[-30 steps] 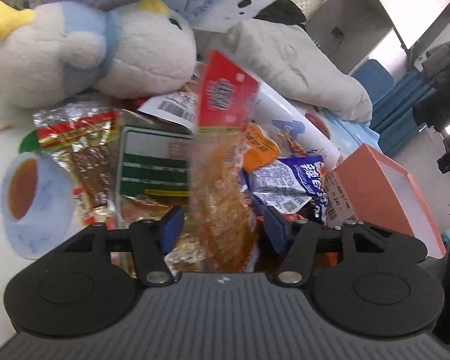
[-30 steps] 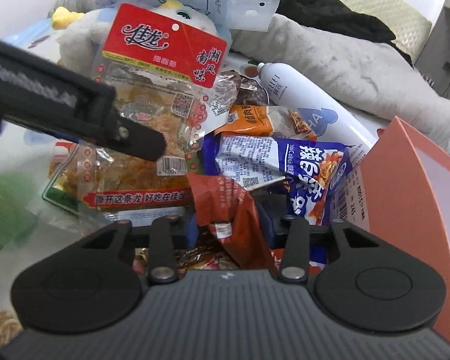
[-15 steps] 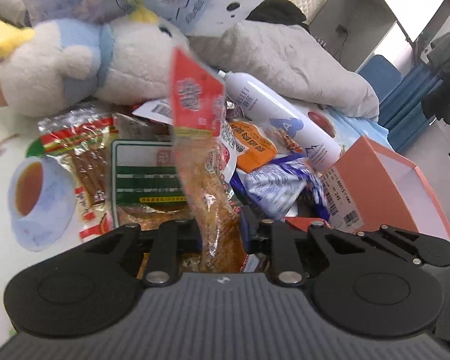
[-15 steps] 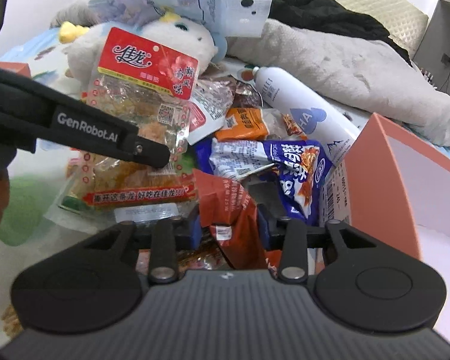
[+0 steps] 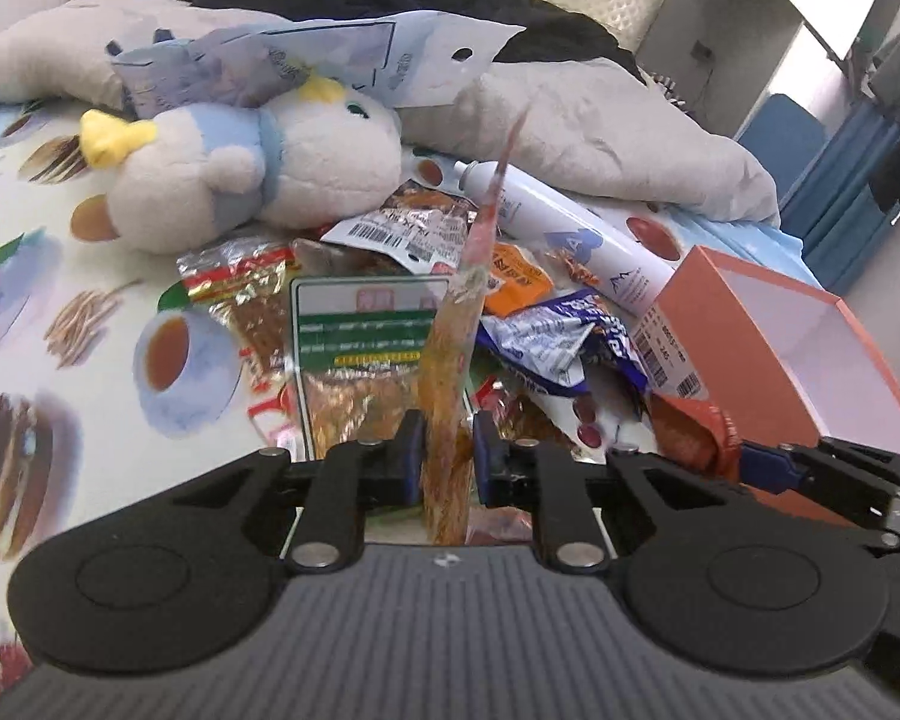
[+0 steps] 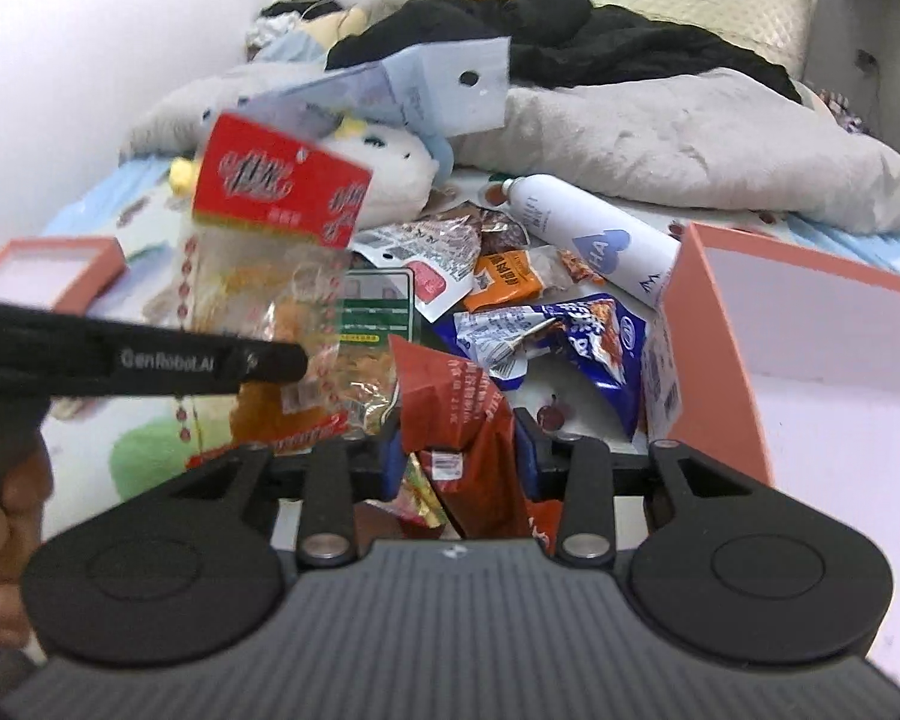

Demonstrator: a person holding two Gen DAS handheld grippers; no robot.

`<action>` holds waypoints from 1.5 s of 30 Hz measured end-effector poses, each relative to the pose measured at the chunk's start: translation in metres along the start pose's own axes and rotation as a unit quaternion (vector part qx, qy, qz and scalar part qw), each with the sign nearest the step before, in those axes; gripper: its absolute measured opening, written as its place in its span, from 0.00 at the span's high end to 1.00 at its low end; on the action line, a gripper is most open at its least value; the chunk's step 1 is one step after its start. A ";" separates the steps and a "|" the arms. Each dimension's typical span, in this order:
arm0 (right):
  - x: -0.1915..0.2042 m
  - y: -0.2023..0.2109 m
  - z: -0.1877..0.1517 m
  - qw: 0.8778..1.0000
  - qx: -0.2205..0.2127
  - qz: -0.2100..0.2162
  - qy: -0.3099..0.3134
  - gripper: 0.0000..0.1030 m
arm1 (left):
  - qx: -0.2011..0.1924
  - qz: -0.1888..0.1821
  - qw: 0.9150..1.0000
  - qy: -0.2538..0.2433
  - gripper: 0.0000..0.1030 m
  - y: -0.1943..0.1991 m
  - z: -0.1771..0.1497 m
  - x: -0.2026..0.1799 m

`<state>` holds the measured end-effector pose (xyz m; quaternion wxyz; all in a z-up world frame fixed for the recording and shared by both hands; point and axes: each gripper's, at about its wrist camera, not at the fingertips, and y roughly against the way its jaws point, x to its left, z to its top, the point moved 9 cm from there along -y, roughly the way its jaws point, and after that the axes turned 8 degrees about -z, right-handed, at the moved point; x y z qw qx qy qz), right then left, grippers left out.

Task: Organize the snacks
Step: 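Lift both held snacks and carry them toward the pink box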

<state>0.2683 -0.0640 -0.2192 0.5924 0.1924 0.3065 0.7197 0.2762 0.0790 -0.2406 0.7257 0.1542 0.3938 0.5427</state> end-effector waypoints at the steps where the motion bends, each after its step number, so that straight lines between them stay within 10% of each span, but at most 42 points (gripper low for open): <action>1: -0.002 0.004 -0.002 1.000 0.001 0.003 -0.005 0.62 | 0.001 0.002 1.000 0.001 0.81 0.003 -0.003 -0.002; 26: -0.019 0.055 -0.027 0.998 0.002 0.040 -0.043 0.62 | 0.023 0.023 0.999 0.033 0.81 0.056 -0.050 -0.037; 45: -0.045 0.090 0.016 0.995 -0.030 0.059 -0.070 0.62 | 0.000 0.029 0.997 0.068 0.81 0.096 -0.011 -0.059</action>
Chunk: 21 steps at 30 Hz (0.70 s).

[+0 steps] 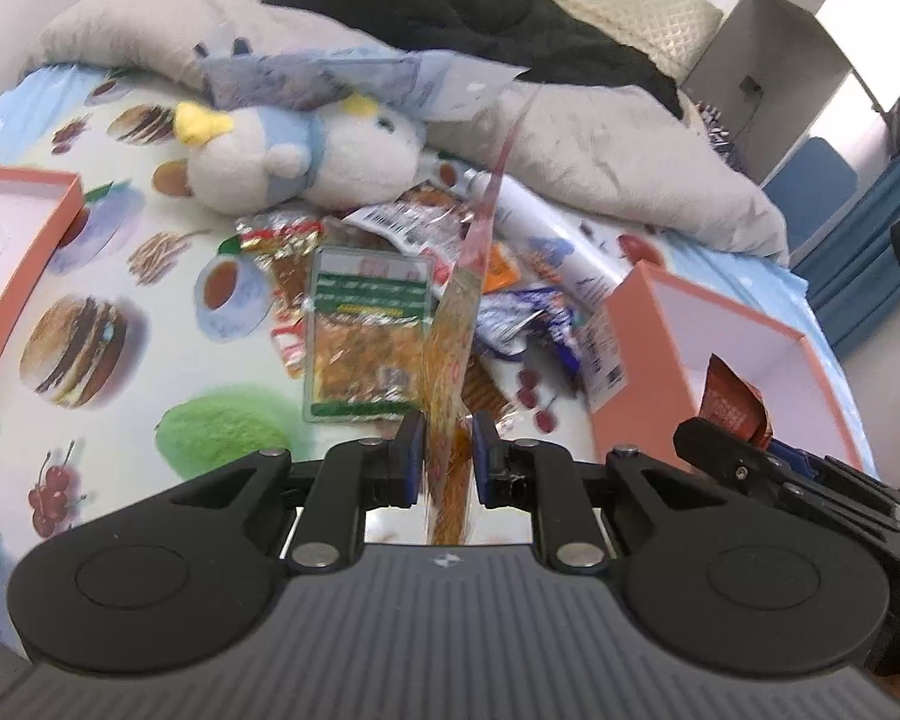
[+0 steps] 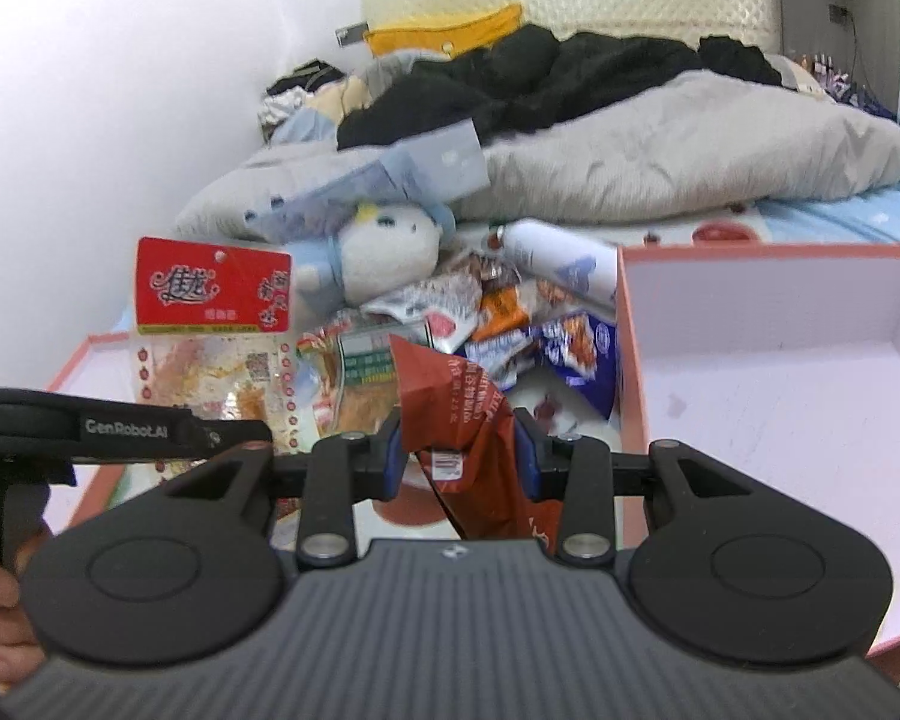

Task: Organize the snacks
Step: 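Lift both held snacks and carry them toward the pink box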

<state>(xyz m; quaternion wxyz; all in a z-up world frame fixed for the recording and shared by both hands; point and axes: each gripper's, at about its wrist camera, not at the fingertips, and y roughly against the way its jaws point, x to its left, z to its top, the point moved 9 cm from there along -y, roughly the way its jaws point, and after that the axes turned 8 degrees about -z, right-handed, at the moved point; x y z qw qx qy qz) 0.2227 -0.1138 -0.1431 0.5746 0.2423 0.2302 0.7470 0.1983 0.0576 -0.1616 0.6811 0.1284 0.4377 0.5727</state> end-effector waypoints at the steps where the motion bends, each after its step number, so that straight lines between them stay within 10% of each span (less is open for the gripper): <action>1: -0.002 0.003 0.005 1.000 -0.005 0.000 0.000 0.62 | -0.002 -0.002 1.000 -0.003 0.81 0.001 0.003 -0.005; 21: -0.040 0.043 0.071 0.997 -0.079 -0.021 -0.004 0.62 | -0.052 -0.067 0.994 -0.066 0.81 0.025 0.060 -0.109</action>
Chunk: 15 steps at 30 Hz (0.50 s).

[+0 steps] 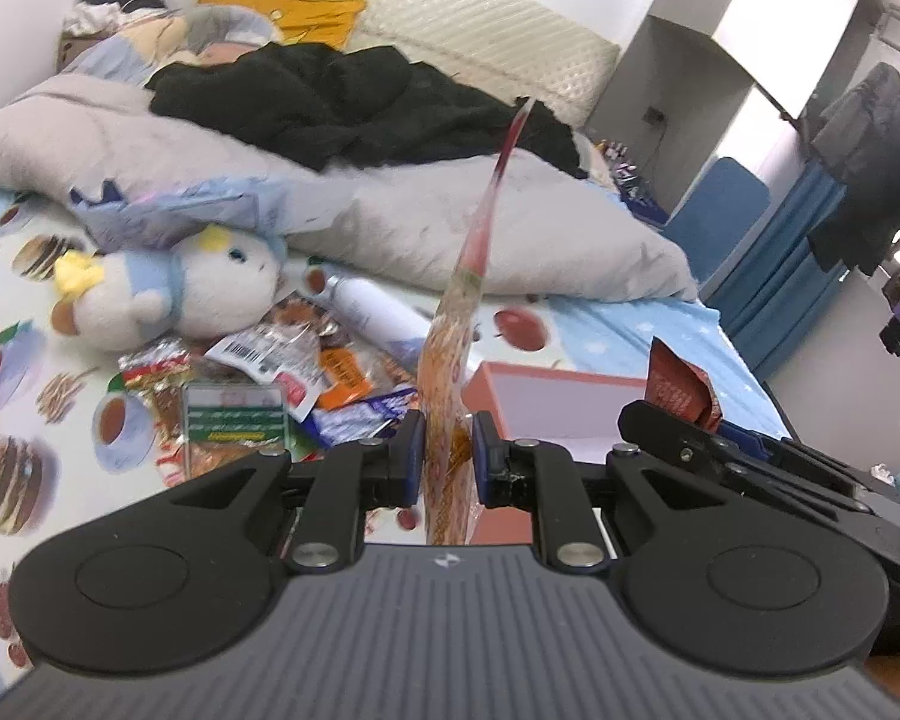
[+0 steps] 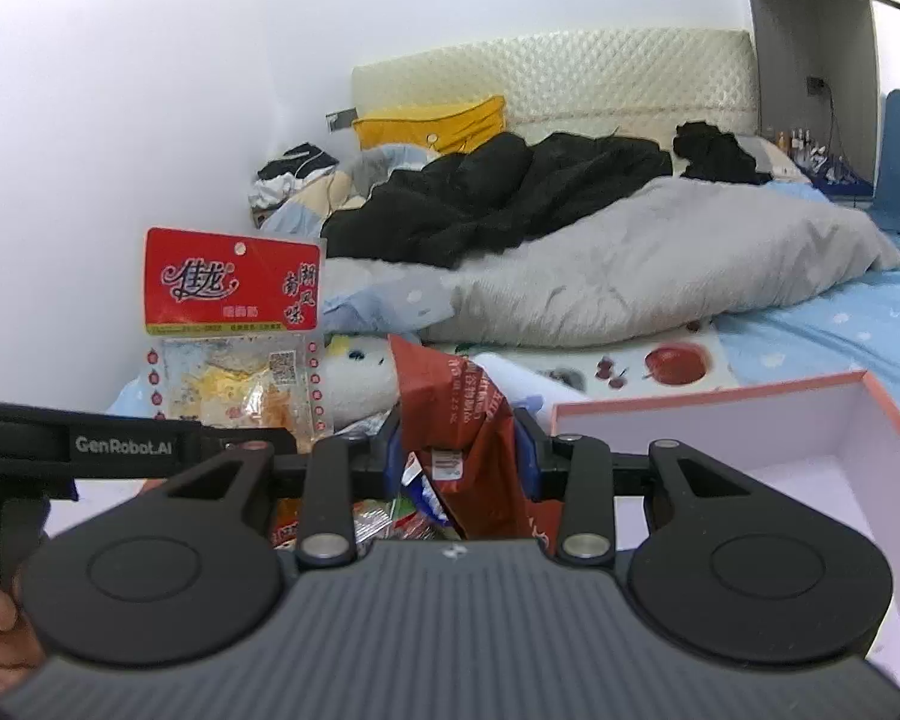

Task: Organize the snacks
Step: 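Lift both held snacks and carry them toward the pink box, then open the left tool over the pink box while the right tool releases its wrapper inside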

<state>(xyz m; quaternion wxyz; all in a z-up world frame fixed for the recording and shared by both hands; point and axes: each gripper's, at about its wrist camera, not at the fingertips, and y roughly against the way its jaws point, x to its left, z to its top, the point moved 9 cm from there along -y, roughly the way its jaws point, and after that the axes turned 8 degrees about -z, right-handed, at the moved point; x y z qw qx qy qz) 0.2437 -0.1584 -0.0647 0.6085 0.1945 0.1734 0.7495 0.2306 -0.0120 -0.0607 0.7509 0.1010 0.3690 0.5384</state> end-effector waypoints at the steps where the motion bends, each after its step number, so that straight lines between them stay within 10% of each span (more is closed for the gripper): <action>1: -0.002 0.001 0.002 1.000 -0.002 -0.002 0.000 0.62 | -0.001 -0.002 1.000 -0.003 0.81 0.000 0.002 -0.004; 15: -0.058 0.001 0.006 0.999 -0.002 -0.047 -0.008 0.62 | 0.018 -0.038 0.999 -0.029 0.81 -0.039 0.006 -0.056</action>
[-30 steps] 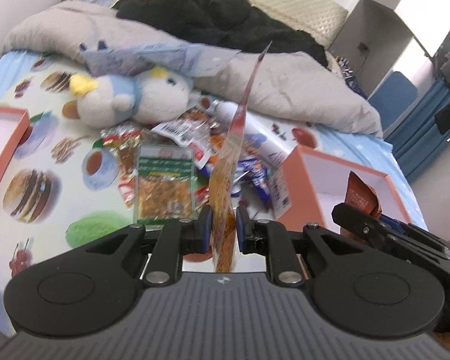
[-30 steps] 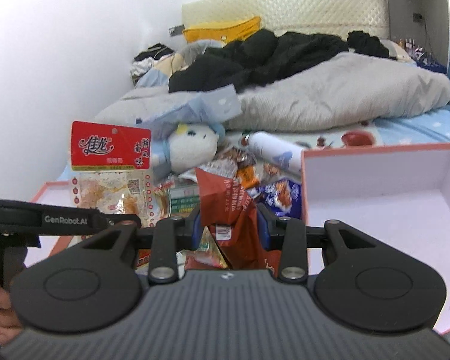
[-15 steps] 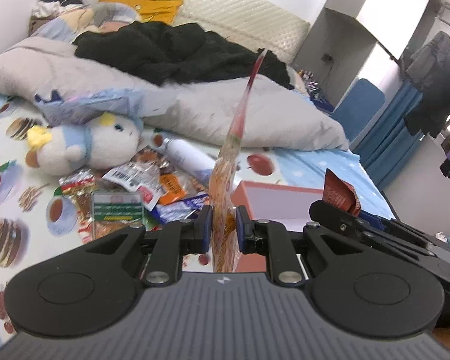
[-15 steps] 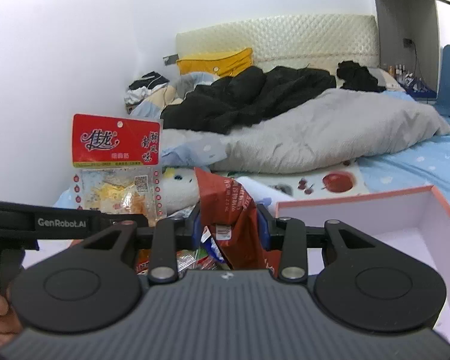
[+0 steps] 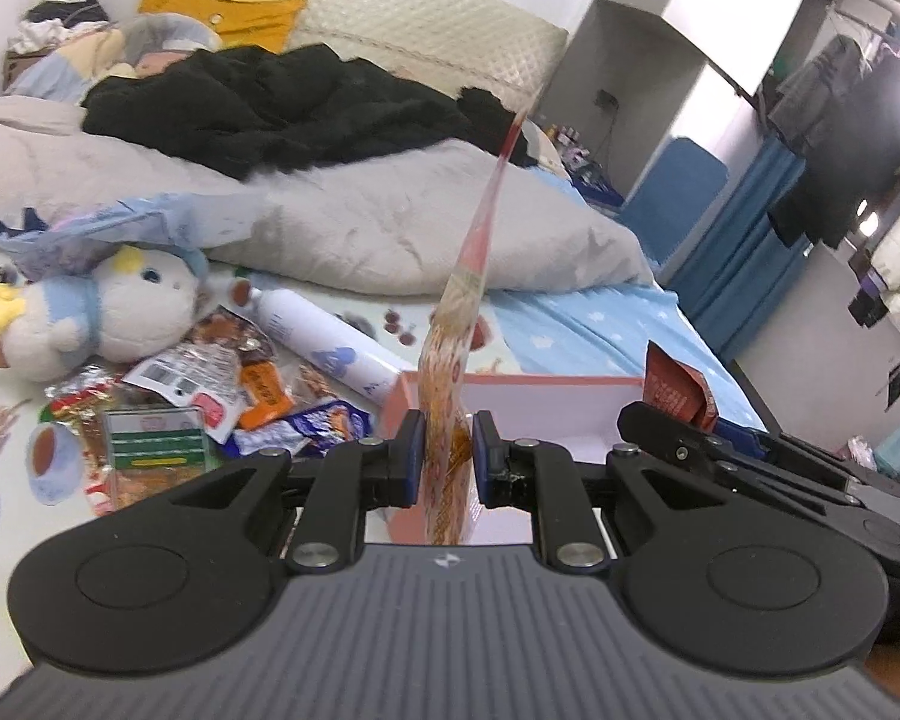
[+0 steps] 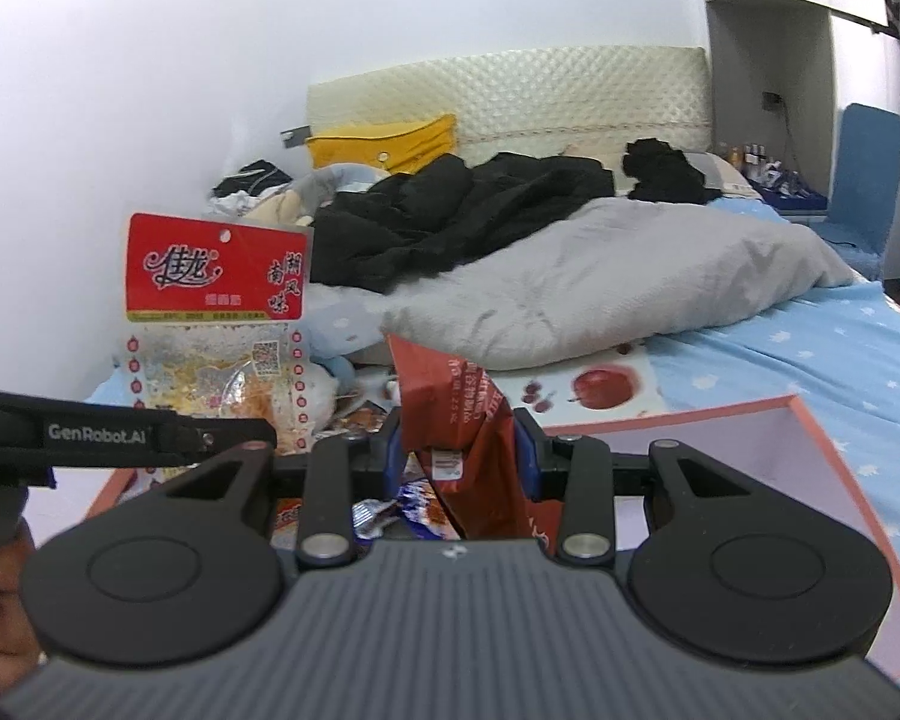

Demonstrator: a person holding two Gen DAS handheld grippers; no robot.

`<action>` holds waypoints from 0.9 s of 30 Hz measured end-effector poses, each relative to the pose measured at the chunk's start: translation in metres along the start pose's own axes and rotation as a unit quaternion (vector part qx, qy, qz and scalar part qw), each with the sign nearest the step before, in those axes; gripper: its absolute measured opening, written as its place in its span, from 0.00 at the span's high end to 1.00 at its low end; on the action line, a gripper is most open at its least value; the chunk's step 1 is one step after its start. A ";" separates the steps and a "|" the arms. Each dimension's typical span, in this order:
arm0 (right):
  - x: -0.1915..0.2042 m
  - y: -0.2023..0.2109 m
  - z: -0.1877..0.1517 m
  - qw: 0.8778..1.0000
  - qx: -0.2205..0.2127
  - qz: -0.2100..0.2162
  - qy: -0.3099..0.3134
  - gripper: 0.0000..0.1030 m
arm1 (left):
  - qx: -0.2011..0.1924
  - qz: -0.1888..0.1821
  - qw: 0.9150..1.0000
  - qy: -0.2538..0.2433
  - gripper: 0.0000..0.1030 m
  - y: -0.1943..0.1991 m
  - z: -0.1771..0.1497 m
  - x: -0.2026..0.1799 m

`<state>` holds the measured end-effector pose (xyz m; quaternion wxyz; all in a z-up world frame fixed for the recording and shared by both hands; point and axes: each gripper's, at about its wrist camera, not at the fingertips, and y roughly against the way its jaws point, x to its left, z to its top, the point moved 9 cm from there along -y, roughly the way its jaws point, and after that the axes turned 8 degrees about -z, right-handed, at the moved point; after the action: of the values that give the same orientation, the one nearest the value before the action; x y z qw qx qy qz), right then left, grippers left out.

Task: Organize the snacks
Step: 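Open the left tool over the pink box while the right tool releases its wrapper inside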

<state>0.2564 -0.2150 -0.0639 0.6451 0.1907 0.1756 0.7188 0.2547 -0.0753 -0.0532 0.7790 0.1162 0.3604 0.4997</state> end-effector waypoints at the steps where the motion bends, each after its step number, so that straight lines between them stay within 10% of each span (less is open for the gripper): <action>1: -0.004 -0.002 -0.002 1.000 0.003 -0.004 -0.002 0.62 | 0.005 -0.002 1.000 0.000 0.81 -0.006 -0.002 -0.002; 27: -0.098 -0.066 -0.112 0.985 0.146 -0.082 -0.043 0.61 | 0.151 -0.009 0.988 -0.036 0.81 -0.142 -0.073 -0.037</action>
<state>0.2660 -0.3059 -0.1984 0.6740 0.2986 0.2654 0.6214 0.2948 -0.1875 -0.1661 0.7693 0.2468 0.4048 0.4283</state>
